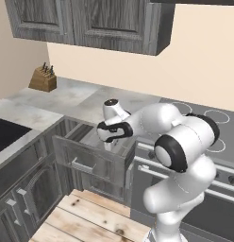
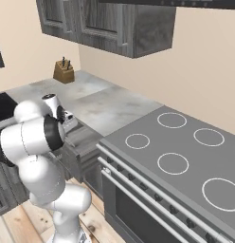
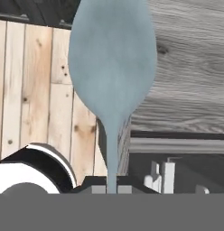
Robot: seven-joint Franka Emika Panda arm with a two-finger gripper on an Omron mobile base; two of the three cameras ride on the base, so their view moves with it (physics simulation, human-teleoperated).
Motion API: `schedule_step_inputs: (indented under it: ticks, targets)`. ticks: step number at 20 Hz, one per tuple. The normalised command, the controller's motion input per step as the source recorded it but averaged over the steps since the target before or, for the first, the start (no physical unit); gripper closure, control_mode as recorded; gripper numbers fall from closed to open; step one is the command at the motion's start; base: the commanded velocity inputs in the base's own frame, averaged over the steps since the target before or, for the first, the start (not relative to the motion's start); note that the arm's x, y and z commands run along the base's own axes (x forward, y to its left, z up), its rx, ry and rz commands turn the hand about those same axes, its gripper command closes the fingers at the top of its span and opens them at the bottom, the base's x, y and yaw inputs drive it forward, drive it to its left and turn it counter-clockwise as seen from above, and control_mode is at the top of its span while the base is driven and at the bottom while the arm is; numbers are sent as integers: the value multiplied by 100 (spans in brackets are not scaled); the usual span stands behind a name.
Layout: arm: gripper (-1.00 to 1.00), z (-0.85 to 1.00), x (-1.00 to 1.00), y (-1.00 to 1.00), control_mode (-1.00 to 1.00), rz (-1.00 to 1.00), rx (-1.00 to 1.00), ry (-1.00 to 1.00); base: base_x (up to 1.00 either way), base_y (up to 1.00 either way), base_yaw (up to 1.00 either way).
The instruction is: Pick up the metallic utensils from the counter and place them in the open drawer. Make sure not to pick up any wooden utensils.
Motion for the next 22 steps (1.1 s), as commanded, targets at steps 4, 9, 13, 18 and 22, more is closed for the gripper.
schedule_step_inputs:
  ticks: [4,9,13,18,22]
  targets:
    - [100,-11,67,7,-100,0,0,0,0,0,0]
    - [100,-11,61,6,-100,0,0,0,0,0,0]
    - [100,-30,42,8,-100,0,0,0,0,0,0]
    - [100,-49,24,13,-100,0,0,1,0,0,0]
    - [100,-46,28,12,-100,0,0,0,0,0,0]
